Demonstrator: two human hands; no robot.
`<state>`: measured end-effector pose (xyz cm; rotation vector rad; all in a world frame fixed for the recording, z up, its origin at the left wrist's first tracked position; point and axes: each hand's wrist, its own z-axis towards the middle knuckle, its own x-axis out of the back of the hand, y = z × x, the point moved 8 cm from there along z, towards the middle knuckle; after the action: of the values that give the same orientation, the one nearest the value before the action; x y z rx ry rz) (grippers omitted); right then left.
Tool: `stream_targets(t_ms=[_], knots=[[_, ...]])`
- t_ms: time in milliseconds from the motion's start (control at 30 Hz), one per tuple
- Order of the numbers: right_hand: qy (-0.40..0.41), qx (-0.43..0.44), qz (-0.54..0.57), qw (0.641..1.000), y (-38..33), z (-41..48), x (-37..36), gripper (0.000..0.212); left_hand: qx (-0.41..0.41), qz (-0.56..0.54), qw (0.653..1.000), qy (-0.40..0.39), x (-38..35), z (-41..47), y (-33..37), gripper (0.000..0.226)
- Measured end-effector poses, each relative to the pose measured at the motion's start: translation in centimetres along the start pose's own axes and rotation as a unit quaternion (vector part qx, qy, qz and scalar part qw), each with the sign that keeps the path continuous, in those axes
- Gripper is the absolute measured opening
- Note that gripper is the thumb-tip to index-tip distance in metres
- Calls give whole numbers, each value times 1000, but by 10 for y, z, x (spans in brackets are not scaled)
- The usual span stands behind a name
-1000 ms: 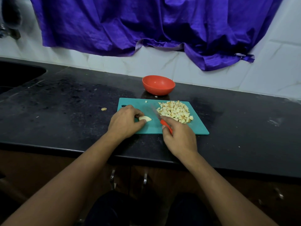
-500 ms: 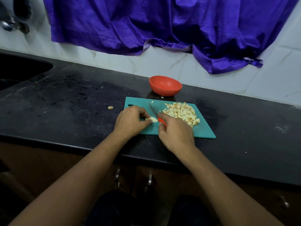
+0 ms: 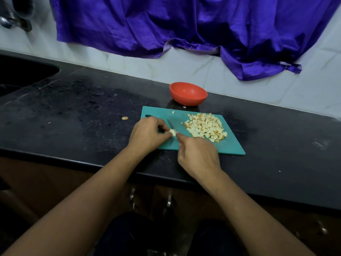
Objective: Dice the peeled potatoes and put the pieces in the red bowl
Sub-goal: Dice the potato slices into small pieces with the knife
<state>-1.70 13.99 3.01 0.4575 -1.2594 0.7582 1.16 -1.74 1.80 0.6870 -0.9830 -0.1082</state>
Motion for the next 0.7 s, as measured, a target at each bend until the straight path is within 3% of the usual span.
stream_targets(t_ms=[300,700], knots=[[37,-55,108,992,25,-10,15,43,13,-1,1000,6,1,-1,-3,18],[22,-21,52,998,-6,0,-2,45,6,-1,1000,4,2,-3,0,10]])
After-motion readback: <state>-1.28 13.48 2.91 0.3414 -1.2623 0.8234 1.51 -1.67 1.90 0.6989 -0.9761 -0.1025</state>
